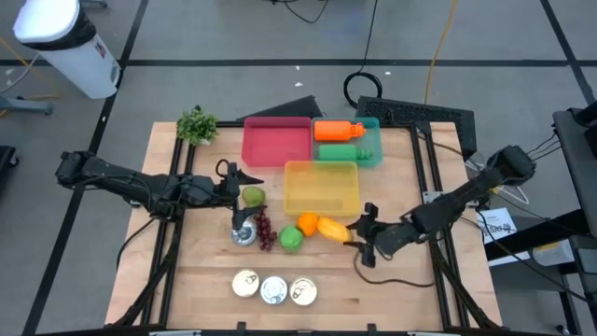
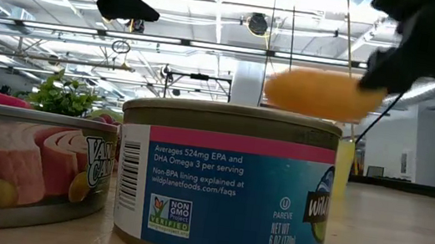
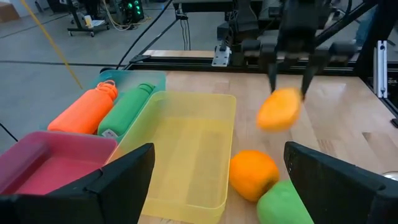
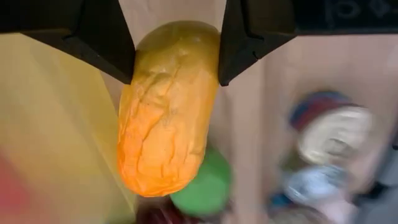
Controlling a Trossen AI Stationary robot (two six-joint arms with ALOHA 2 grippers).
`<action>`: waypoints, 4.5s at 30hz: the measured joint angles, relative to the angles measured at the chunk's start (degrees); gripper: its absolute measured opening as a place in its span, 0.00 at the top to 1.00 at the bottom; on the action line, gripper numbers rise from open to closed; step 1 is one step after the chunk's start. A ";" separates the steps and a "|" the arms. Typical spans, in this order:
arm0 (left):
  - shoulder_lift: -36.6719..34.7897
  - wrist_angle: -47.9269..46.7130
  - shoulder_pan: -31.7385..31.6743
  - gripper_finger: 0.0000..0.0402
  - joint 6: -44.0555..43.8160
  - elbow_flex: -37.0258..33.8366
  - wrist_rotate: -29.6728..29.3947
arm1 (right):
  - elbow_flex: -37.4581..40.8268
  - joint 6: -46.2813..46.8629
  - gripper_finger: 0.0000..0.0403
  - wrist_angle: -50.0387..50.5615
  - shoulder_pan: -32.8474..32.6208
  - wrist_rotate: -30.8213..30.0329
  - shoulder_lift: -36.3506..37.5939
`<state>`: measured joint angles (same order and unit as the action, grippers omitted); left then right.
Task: Pick & Place Food Item
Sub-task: Put the yellow mango into the red bin, then put the red bell pepper into the red bin
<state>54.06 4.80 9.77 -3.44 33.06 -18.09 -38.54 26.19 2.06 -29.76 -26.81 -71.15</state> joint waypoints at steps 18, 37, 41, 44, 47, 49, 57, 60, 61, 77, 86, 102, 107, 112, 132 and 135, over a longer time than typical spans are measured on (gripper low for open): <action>1.81 7.65 0.05 0.10 -14.71 0.00 0.51 | -0.02 -21.12 0.53 -13.51 3.80 1.46 4.31; 28.59 39.76 2.15 0.10 -5.42 3.85 12.52 | 0.00 -23.89 0.53 -19.49 3.91 3.35 2.23; 32.76 38.51 2.15 0.10 -4.26 8.00 13.97 | -0.02 -23.91 0.53 -20.67 3.89 4.60 2.23; 35.16 38.24 2.15 0.10 -4.17 10.64 16.52 | -0.02 -23.91 0.52 -20.50 3.89 4.55 2.20; 37.48 37.17 2.15 0.10 -4.18 12.94 18.31 | -0.02 -23.91 0.52 -20.50 3.89 4.55 2.23; 38.77 36.51 2.15 0.10 -4.17 14.74 18.56 | -0.02 -23.91 0.53 -20.24 3.89 4.57 2.22; 40.59 35.73 2.15 0.15 0.19 17.76 17.92 | -0.02 -23.93 0.52 -20.13 3.89 4.52 2.20; 40.59 35.79 2.15 0.24 0.37 17.77 18.03 | -0.02 -24.10 0.53 -20.12 3.89 4.63 2.20; 40.59 35.76 2.15 0.28 0.36 17.77 18.03 | -0.02 -24.11 0.53 -20.13 3.89 4.65 2.20; 39.85 34.30 2.22 0.51 0.27 17.75 15.48 | -0.02 -24.55 0.47 -19.39 3.91 4.51 3.80; 32.17 26.10 2.19 0.53 5.84 17.51 2.09 | -0.07 -17.45 0.41 -7.35 3.32 4.09 11.98; 17.23 32.32 -20.08 0.53 2.37 -1.87 -1.46 | -0.04 -16.86 0.45 -5.67 3.24 4.21 12.89; 21.17 32.44 -26.81 0.54 -1.69 -4.26 -1.91 | -0.02 -18.02 0.46 -6.80 3.56 4.11 12.87; 25.29 33.05 -30.52 0.50 -1.57 -4.11 -3.53 | -0.02 -18.31 0.47 -7.03 3.52 4.17 12.85; 28.41 30.98 -33.37 0.12 -7.59 -4.09 -9.34 | 5.79 -19.38 0.47 -17.82 4.26 4.35 12.89; 27.45 30.32 -32.36 0.07 -7.82 -4.09 -6.62 | 5.79 -19.38 0.47 -17.90 4.26 4.35 12.89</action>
<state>81.51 35.12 -22.59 -11.27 28.97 -24.70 -32.75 6.81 -15.83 -25.50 -22.46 -58.26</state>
